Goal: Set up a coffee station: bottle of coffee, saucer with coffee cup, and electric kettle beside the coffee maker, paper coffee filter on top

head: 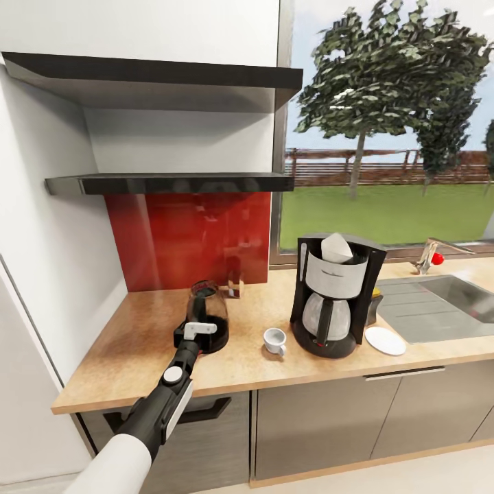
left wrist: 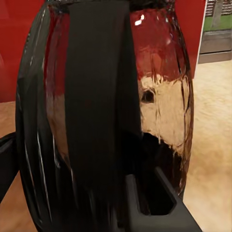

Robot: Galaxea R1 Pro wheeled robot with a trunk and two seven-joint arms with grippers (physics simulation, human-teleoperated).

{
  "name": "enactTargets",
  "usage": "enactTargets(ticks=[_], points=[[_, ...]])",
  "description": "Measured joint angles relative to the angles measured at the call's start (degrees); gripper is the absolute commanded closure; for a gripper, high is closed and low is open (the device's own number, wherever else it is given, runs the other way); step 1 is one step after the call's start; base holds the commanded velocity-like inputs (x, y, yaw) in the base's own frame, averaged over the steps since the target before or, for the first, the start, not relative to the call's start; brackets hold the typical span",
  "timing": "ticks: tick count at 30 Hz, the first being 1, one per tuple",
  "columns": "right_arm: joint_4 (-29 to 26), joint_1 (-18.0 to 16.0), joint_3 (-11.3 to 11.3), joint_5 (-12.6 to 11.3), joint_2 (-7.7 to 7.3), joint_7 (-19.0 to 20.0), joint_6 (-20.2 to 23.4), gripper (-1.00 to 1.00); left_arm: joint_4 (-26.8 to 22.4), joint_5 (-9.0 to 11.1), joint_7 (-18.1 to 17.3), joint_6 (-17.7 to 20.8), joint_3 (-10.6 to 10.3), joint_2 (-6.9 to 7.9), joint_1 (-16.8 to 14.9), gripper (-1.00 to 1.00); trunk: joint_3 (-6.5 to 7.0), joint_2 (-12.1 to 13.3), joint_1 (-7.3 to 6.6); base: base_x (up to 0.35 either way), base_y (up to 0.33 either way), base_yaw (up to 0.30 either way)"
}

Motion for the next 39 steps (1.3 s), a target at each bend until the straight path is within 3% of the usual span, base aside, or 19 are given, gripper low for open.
enactTargets(ticks=[11, 12, 13, 16, 20, 23, 27, 35, 39], points=[[-0.1, 0.0, 0.2, 0.2, -0.20, 0.1, 0.1, -1.00, -1.1, -0.1, -0.3, 0.4, -0.2, -0.04, -0.3, 1.00, 0.00, 0.0, 0.00, 0.000, 0.000, 0.000], [-0.4, 0.0, 0.3, 0.2, -0.52, 0.2, 0.2, -1.00, -1.3, -0.1, -0.2, 0.4, -0.2, -0.07, -0.4, 1.00, 0.00, 0.0, 0.00, 0.000, 0.000, 0.000], [-2.1, 0.0, 0.3, 0.4, -1.90, 0.2, 0.2, -1.00, -2.2, 0.0, -0.2, 0.4, -0.2, -0.08, -0.6, 1.00, 0.01, 0.0, 0.01, 0.000, 0.000, -0.007], [-3.2, 0.0, 0.4, 0.4, -2.98, 0.2, 0.3, -1.00, -4.2, -0.1, -0.3, 1.0, -0.2, -0.22, -0.9, 1.00, 0.01, 0.0, 0.00, 0.000, 0.000, -0.144], [-3.6, 0.0, 0.4, 0.4, -3.37, 0.3, 0.4, -1.00, -7.9, 0.0, -0.7, 8.0, -0.5, -0.32, -1.1, 1.00, 0.00, 0.0, 0.00, 0.000, 0.000, -0.273], [-3.6, 0.0, 0.4, 0.4, -3.40, 0.4, 0.4, -1.00, -9.0, -0.1, -0.8, 9.5, -0.6, -0.32, -1.2, 1.00, 0.00, 0.0, 0.00, 0.000, 0.000, -0.294], [-3.2, 0.0, 0.5, 0.3, -3.41, 0.4, 0.3, -1.00, -11.0, -0.6, -1.5, 10.5, -0.5, 0.28, -2.3, 1.00, 0.01, 0.0, 0.00, 0.000, 0.000, -0.134], [-3.1, 0.0, 0.4, 0.2, -3.01, 0.4, 0.0, -1.00, -11.7, -0.7, -1.7, 10.7, -0.4, 4.03, -6.8, 1.00, 0.02, 0.0, 0.00, 0.000, 0.000, -0.010], [-3.1, 0.0, 0.4, 0.2, -3.03, 0.4, 0.0, -1.00, -11.4, -0.3, -1.7, 10.6, -0.6, 4.21, -7.2, 1.00, 0.00, 0.0, 0.00, 0.000, 0.000, 0.000]])
